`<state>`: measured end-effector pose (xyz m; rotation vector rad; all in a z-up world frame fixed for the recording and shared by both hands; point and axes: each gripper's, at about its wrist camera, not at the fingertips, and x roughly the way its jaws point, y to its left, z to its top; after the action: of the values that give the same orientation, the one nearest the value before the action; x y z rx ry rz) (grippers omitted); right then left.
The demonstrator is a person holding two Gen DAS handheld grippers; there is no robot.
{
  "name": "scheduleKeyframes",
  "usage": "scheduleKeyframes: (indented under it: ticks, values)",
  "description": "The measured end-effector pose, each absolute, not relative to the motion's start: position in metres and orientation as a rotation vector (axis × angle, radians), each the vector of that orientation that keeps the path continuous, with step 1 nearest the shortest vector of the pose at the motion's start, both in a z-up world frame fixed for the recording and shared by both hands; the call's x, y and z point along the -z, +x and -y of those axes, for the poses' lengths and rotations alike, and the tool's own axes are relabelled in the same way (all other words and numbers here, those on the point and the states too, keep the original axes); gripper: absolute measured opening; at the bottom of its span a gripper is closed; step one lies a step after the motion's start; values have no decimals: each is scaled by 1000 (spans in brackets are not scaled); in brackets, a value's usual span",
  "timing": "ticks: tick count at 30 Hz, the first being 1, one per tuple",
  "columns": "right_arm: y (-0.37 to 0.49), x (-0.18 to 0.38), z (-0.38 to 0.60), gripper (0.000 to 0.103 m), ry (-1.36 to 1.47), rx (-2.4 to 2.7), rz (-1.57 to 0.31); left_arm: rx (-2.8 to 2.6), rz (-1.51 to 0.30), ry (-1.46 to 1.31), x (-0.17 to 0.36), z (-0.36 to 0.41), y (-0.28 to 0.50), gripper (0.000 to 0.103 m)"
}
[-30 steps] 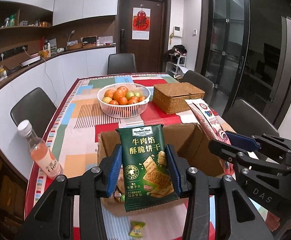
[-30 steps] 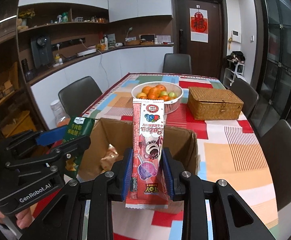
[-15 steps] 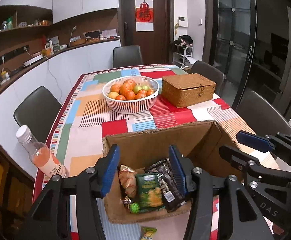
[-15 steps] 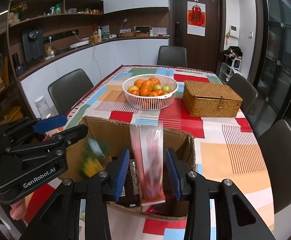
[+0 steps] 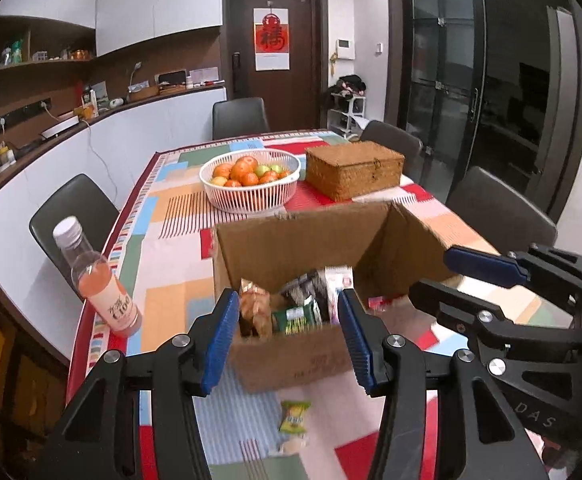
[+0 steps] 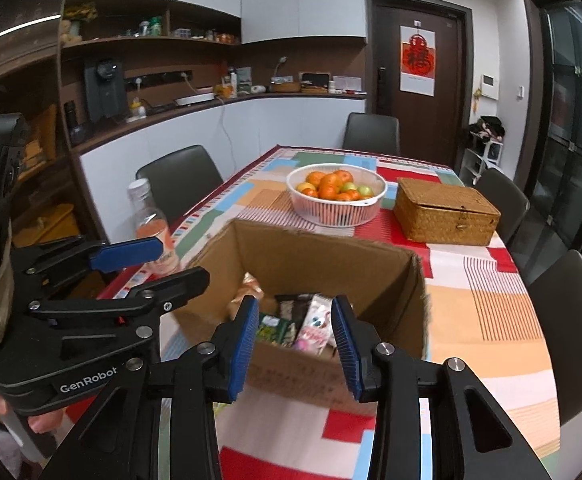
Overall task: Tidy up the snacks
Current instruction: 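Grasp the white wrapped candy with the left tool while the right tool grasps the yellow-green candy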
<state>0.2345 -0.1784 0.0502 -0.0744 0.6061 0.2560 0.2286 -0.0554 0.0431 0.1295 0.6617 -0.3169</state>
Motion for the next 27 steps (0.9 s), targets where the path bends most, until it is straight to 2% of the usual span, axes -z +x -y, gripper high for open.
scheduleKeyframes:
  ticks: [12,27]
  values:
    - [211,9,156,39,-77,-272,-740,337,-806,147,29,28,199,50]
    - [204,73,153,39,-89,-244,-905,405,-972,197,110,38,200,50]
